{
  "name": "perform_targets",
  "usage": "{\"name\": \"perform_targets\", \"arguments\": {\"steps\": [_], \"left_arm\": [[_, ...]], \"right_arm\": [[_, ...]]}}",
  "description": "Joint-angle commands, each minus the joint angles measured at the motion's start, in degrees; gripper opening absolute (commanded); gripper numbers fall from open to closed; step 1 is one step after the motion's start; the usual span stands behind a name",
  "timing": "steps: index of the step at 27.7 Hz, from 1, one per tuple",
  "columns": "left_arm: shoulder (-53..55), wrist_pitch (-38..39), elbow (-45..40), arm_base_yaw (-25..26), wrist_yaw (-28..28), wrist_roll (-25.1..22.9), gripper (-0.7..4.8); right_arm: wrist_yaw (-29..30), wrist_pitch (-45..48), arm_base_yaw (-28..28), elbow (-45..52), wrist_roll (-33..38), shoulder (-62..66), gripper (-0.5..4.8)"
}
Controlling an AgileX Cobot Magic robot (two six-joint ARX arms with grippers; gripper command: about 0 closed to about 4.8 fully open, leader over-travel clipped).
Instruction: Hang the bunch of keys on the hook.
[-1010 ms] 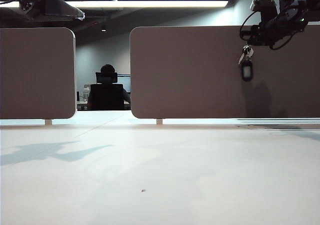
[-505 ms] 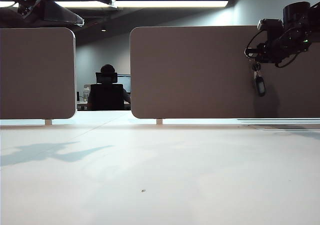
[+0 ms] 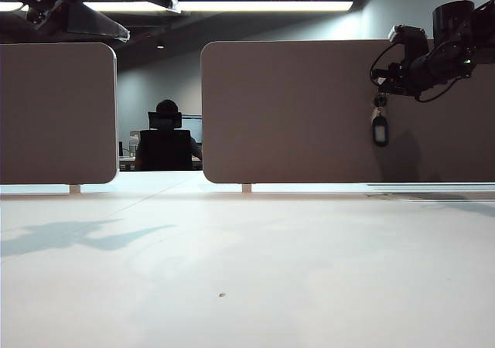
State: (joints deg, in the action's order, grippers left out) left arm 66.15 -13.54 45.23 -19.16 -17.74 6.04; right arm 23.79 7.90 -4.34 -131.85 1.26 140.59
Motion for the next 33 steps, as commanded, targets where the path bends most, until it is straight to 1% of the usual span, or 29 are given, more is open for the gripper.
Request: {"name": "perform_targets", "arguments": {"steps": [1, 4, 10, 13, 18, 20, 25, 28, 31, 33], "left_arm": [[-0.20, -0.24, 0.37, -0.09, 0.13, -0.09, 4.79], [-0.20, 0.26, 0.37, -0.09, 0.13, -0.09, 4.79], [-0.17, 0.81, 0.37, -0.09, 0.26, -0.26, 4.79], [-0.17, 0.63, 0.37, -0.09, 2.16, -0.26, 4.79], [-0.07, 0.61, 0.39, -0.09, 2.49, -1.66, 4.79], [-0.09, 0.57, 0.39, -0.09, 2.47, -1.64, 4.79], [-0.09, 0.57, 0.39, -0.09, 2.49, -1.55, 4.79], [-0.09, 0.66, 0.39, -0.09, 2.47, -1.51, 4.79], [-0.09, 1.07, 0.37, -0.09, 2.51, -1.51, 4.79], [-0.09, 1.22, 0.37, -0.09, 2.49, -1.51, 4.79]], "right_arm": [[-1.18, 2.34, -0.26, -0.59, -0.02, -0.57, -0.02], [-3.65, 2.84, -0.81, -0.57, -0.83, -0.48, -0.02], [-3.89, 3.98, -2.56, -0.59, 0.72, 1.33, -0.02], [-3.89, 3.58, -2.73, -0.57, 0.92, 2.27, -0.02], [-1.49, 3.37, -2.38, -0.59, 0.85, 1.97, -0.02], [-0.46, 4.46, -2.10, -0.61, 0.87, 1.57, -0.02], [0.00, 3.96, -1.57, -0.70, 0.90, 0.52, -0.02], [0.90, 3.87, -1.57, -1.79, 2.01, 0.52, -0.02], [2.47, 4.07, -1.57, -2.03, 1.66, 0.52, -0.02], [2.49, 4.00, -1.60, -2.03, 1.07, 0.57, -0.02]]}}
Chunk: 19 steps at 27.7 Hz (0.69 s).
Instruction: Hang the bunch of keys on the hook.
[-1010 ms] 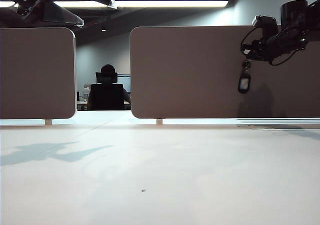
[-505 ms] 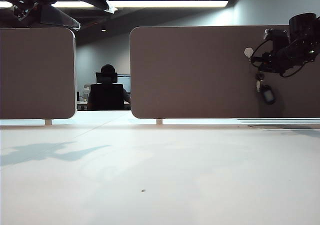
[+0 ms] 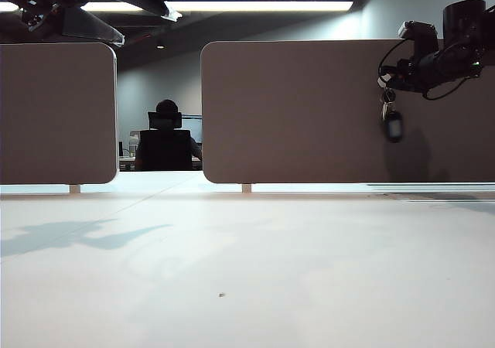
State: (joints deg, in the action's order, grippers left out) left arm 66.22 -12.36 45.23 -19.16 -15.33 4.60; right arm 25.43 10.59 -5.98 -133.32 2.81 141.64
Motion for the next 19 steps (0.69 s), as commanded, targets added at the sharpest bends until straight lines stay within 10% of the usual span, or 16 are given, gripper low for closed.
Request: {"name": "perform_targets", "arguments": {"steps": [1, 19], "left_arm": [[-0.15, -0.07, 0.39, -0.09, 0.09, -0.07, 4.79], [-0.15, -0.11, 0.37, -0.09, 0.09, -0.07, 4.79]], "right_arm": [[0.85, 1.38, -0.02, -0.57, -0.68, -0.31, -0.02], [-2.12, 5.99, -0.24, -3.41, -1.27, 4.61, -0.02]]}}
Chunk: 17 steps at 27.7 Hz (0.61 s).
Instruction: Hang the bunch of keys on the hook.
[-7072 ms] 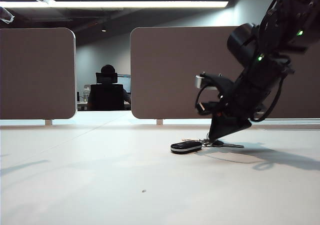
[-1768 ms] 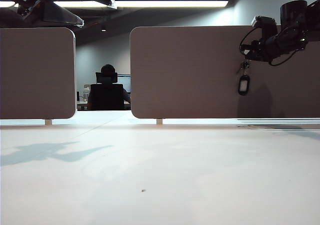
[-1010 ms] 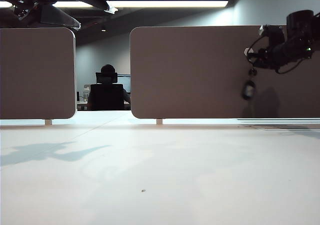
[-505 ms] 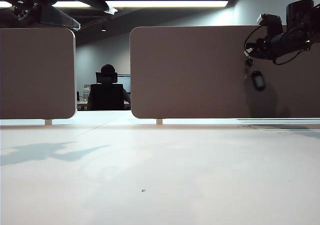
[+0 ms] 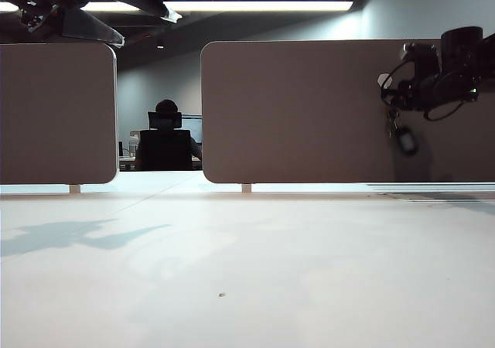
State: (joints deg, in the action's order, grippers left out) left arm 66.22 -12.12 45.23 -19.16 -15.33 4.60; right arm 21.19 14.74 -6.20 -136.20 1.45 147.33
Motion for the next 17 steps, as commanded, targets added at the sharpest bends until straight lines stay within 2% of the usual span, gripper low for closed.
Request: {"name": "perform_targets", "arguments": {"steps": [1, 9, 17], "left_arm": [[-0.15, -0.35, 0.37, -0.09, 0.09, -0.07, 4.79], [-0.15, -0.35, 0.37, -0.09, 0.09, -0.07, 4.79], [-0.15, -0.35, 0.37, -0.09, 0.09, -0.07, 4.79]], "right_arm": [[2.99, 1.75, 0.00, -0.52, 0.15, -1.18, -0.02], [6.84, -0.96, 0.37, -0.52, 3.08, -1.29, -0.02], [6.84, 1.81, 0.94, -0.57, 3.02, -1.29, -0.02]]}}
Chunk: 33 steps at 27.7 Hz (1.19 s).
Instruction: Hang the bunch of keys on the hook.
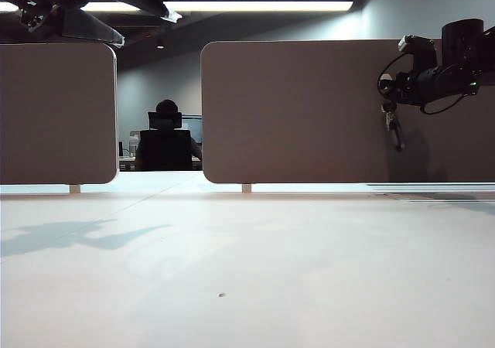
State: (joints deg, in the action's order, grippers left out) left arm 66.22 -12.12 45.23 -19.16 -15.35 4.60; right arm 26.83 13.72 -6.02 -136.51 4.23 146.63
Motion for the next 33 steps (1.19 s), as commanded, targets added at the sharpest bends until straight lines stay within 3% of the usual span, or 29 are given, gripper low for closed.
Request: {"name": "perform_targets", "arguments": {"steps": [1, 9, 29, 31, 33], "left_arm": [[-0.15, -0.35, 0.37, -0.09, 0.11, -0.07, 4.79], [-0.15, -0.37, 0.37, -0.09, 0.11, -0.07, 4.79], [-0.15, -0.35, 0.37, -0.09, 0.11, -0.07, 4.79], [-0.15, -0.35, 0.37, -0.09, 0.11, -0.07, 4.79], [-0.15, -0.35, 0.37, -0.09, 0.11, -0.07, 4.79]], "right_arm": [[1.20, 3.52, 0.83, -0.46, 0.24, -0.59, -0.02], [-4.46, 3.04, 1.90, -2.34, -1.88, -0.57, -0.02], [-6.67, -3.52, 2.43, -2.29, -4.94, 1.79, 0.03], [-6.19, -3.04, 2.43, -2.29, -4.94, 1.77, 0.87], [-6.19, -2.32, 2.43, -2.29, -4.92, 1.77, 2.38]]}}
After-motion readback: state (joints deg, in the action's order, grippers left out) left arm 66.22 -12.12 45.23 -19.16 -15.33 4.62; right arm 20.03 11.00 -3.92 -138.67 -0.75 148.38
